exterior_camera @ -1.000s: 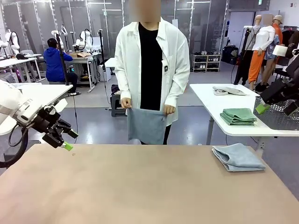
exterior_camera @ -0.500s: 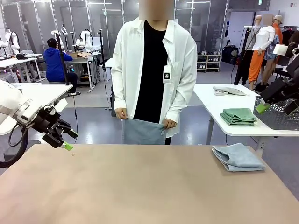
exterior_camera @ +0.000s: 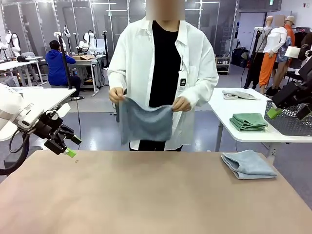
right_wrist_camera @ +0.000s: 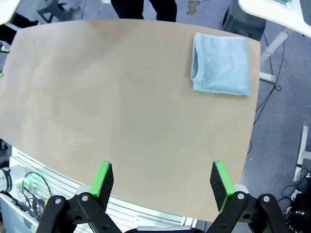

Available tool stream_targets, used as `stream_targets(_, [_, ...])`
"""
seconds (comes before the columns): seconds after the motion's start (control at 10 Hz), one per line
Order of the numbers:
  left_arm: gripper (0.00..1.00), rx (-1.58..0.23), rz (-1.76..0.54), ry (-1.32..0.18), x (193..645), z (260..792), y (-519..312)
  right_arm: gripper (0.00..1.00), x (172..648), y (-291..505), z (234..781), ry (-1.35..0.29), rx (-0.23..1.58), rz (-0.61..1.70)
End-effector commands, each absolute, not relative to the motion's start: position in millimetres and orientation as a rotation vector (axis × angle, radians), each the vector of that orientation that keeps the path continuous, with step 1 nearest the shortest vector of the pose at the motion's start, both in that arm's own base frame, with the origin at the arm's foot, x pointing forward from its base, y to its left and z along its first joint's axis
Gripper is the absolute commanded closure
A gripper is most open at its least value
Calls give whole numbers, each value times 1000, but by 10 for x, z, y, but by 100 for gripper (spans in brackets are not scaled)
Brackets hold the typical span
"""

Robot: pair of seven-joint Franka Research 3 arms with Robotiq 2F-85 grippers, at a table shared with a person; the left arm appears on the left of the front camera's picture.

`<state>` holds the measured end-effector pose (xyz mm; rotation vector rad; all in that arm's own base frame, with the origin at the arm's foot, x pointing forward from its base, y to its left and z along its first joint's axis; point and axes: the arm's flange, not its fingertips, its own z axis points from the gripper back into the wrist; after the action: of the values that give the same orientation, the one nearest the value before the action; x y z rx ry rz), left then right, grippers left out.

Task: Fold the towels and place them in the basket.
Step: When a person lays out a Towel with hook on the table, fold it in half twice.

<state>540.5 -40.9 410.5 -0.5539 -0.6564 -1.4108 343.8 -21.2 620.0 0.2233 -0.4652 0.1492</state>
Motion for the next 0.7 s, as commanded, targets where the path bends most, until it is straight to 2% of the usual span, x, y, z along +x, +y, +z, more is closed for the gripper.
stream_targets(0.0, [0, -546, -1403, -649, 5404, 4127, -414, 0, 3424, -206, 6210, -468, 218, 146])
stream_targets(0.6, [0, -546, -1403, -649, 5404, 4127, -414, 0, 3424, -206, 6210, -468, 218, 146])
